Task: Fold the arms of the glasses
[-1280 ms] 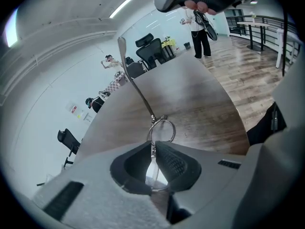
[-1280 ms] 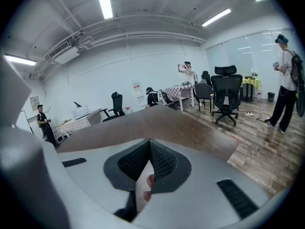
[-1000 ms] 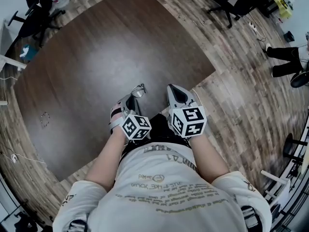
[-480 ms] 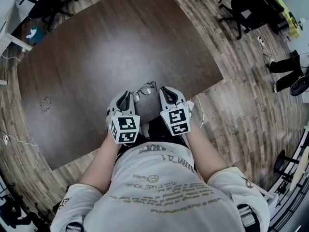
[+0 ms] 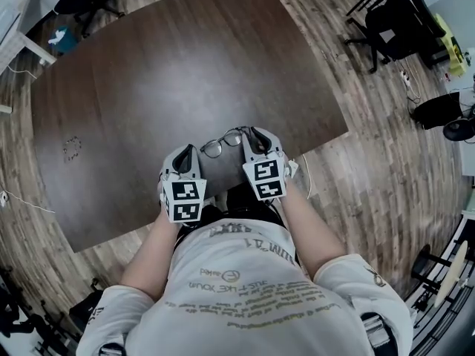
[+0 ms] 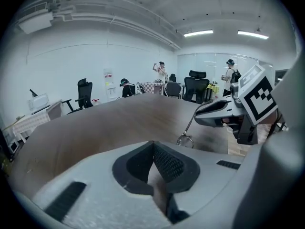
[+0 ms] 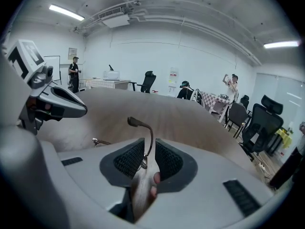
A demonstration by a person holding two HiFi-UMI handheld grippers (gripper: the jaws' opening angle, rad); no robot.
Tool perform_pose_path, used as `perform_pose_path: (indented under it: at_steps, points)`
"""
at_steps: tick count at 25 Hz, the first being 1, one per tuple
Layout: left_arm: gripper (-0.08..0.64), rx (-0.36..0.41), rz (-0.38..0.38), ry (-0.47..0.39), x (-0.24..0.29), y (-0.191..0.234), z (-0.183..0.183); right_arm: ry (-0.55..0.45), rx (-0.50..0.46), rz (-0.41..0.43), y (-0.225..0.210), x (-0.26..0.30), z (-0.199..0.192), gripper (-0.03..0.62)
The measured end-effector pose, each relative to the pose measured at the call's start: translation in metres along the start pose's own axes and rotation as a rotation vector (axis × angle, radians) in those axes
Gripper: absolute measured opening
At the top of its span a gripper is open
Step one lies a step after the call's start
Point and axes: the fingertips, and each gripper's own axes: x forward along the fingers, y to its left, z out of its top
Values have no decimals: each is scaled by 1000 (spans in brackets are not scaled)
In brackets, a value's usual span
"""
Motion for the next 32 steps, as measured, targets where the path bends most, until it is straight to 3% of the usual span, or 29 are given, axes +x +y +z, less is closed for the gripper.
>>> perform_pose_path:
  at_steps: [11, 20, 32]
  points:
    - [14, -48, 1, 37, -2, 8, -15, 8, -156, -71, -3, 2, 9, 31]
    - [14, -71, 13, 31, -6, 10, -21, 32, -434, -166, 12, 4, 6, 26]
    - [14, -92, 48, 35, -22, 23, -32, 84, -737, -163, 45, 15, -7, 26]
